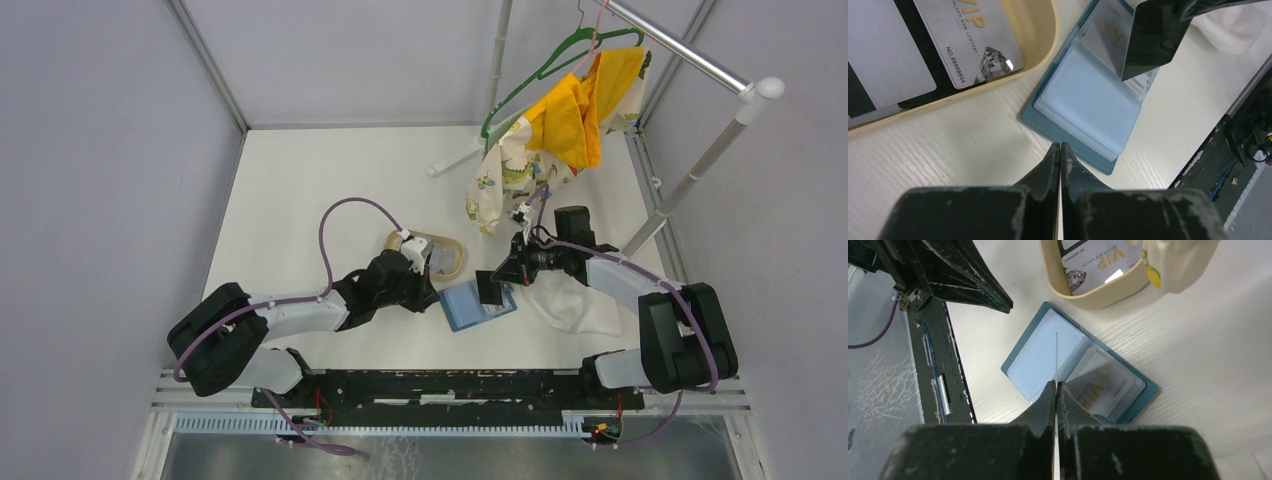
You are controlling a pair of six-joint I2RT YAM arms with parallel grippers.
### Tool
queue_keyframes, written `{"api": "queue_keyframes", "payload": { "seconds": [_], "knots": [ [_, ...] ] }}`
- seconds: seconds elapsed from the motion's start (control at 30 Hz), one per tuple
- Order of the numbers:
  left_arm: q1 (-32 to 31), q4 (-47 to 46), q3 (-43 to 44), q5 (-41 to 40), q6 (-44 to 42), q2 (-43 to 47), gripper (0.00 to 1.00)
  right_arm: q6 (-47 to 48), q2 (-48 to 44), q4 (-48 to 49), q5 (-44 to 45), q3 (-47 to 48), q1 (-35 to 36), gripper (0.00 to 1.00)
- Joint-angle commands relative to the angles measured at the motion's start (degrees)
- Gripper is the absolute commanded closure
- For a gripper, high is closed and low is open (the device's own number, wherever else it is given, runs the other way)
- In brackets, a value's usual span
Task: Put the credit cards into the card holder
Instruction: Insert the credit card into the card holder.
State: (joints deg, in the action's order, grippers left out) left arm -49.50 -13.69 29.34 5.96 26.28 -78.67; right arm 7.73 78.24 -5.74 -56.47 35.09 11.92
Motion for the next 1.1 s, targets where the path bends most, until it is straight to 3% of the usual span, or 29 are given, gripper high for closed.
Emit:
{"api": "queue_keyframes", "payload": {
  "seconds": [0.0, 0.3, 0.47, 0.7, 1.07],
  "knots": [
    [0.11, -10.81, -3.47, 2.13, 4.22, 2.68, 0.96, -5.96, 2.25, 3.49, -0.69, -0.71, -0.35, 1.0],
    [-0.21, -30.38, -10.33, 11.28, 11.64, 0.59, 0.96, -10.35, 6.26, 5.29, -1.66, -0.68, -1.42, 1.0],
    [-2.38, -33.57, -8.35, 10.88, 13.0, -5.58, 0.97, -13.36, 8.27, 7.51, -2.46, -1.2, -2.42, 1.0],
    [-5.01, -29.43, -6.18, 3.63, 11.93, -8.42, 0.97, -15.71, 9.25, 7.87, -5.45, -1.27, -3.73, 1.0],
    [-8.79, -15.0, -2.06, -9.66, 8.17, -7.32, 0.98, -17.13, 10.71, 8.02, -6.07, -1.21, -3.71, 1.0]
  ]
}}
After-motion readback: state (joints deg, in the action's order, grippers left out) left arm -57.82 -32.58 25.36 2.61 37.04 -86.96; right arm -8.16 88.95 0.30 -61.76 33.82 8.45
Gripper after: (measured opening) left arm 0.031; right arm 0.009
